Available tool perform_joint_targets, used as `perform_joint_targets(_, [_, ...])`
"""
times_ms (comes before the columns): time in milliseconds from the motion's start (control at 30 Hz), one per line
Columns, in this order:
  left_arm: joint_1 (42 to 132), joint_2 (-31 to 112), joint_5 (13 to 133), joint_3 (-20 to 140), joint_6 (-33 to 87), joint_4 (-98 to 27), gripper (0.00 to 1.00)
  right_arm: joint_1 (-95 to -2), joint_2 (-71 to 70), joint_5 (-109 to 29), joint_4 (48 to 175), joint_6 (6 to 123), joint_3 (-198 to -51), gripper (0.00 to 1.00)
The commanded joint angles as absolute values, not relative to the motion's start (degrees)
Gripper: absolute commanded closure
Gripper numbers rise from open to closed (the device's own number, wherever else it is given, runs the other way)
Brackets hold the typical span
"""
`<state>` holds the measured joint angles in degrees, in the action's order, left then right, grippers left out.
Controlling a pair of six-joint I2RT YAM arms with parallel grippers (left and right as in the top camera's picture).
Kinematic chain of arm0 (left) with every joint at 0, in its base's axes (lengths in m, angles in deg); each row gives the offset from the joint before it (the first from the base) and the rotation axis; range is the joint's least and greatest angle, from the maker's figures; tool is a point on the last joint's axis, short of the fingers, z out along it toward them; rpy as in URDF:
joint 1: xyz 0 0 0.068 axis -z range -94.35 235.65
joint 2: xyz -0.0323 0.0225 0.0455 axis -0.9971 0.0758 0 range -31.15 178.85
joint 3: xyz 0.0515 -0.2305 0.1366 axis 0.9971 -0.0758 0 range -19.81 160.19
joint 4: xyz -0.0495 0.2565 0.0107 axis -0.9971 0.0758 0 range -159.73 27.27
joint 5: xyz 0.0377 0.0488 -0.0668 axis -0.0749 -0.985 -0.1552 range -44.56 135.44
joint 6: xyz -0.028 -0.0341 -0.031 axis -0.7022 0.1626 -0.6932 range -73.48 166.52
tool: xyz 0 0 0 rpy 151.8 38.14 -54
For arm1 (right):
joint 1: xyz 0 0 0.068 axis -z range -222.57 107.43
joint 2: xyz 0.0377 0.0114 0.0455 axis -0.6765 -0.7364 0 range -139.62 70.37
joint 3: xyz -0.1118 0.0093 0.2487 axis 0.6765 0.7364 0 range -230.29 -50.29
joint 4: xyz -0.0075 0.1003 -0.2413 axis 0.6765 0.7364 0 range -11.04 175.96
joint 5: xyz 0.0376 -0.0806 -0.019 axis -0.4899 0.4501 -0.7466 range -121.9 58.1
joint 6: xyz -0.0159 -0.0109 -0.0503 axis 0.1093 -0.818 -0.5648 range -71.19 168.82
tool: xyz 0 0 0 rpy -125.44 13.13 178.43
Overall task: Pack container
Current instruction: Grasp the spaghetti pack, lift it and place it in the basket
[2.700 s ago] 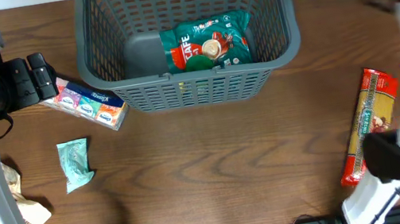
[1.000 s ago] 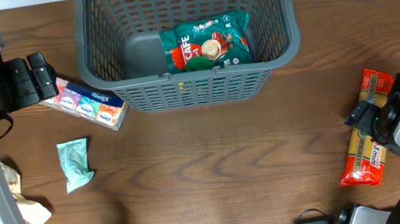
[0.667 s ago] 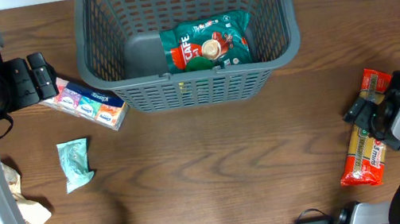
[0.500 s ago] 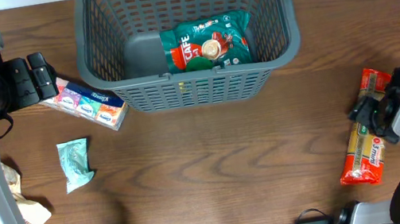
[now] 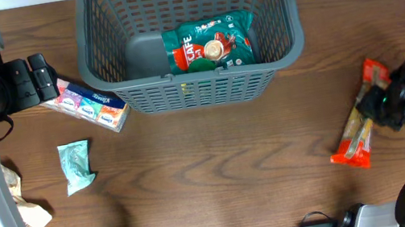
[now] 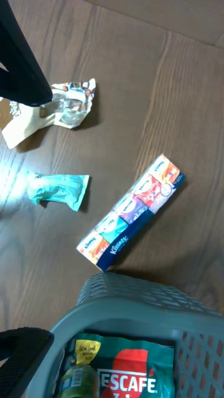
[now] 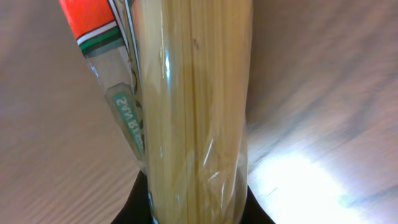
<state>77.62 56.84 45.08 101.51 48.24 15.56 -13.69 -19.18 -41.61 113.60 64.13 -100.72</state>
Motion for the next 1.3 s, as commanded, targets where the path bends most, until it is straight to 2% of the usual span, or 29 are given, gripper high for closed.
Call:
perform_joint_targets(0, [77.5, 56.9, 45.0, 101.4, 48.2, 16.0, 0.01, -15.7, -14.8, -52.5, 117.5, 60.3, -116.8, 0.99])
perform_joint_targets(233, [77.5, 56.9, 45.0, 101.4, 48.2, 16.8, 0.01, -26.3, -15.2, -52.3, 137.6, 42.9, -151.8, 0.99])
perform_joint_targets(467, [77.5, 56.9, 45.0, 101.4, 48.2, 16.8, 0.02, -43.0, -19.7, -50.2, 142.9, 24.0, -173.5, 0.99])
perform_joint_targets(667, [77.5, 56.9, 45.0, 101.4, 48.2, 16.8, 0.01, -56.2, -26.2, -47.0, 140.3, 9.5, -177.4, 0.99])
perform_joint_targets(900, [77.5, 56.9, 45.0, 101.4, 47.9, 16.9, 0.01, -64.2, -36.9, -45.2, 136.2, -3.4, -177.4, 0.99])
perform_joint_targets(1267, [77.5, 56.9, 45.0, 101.4, 47.8, 17.0, 0.01, -68.9, -51.8, -45.9, 134.7, -3.9, -177.4, 0.99])
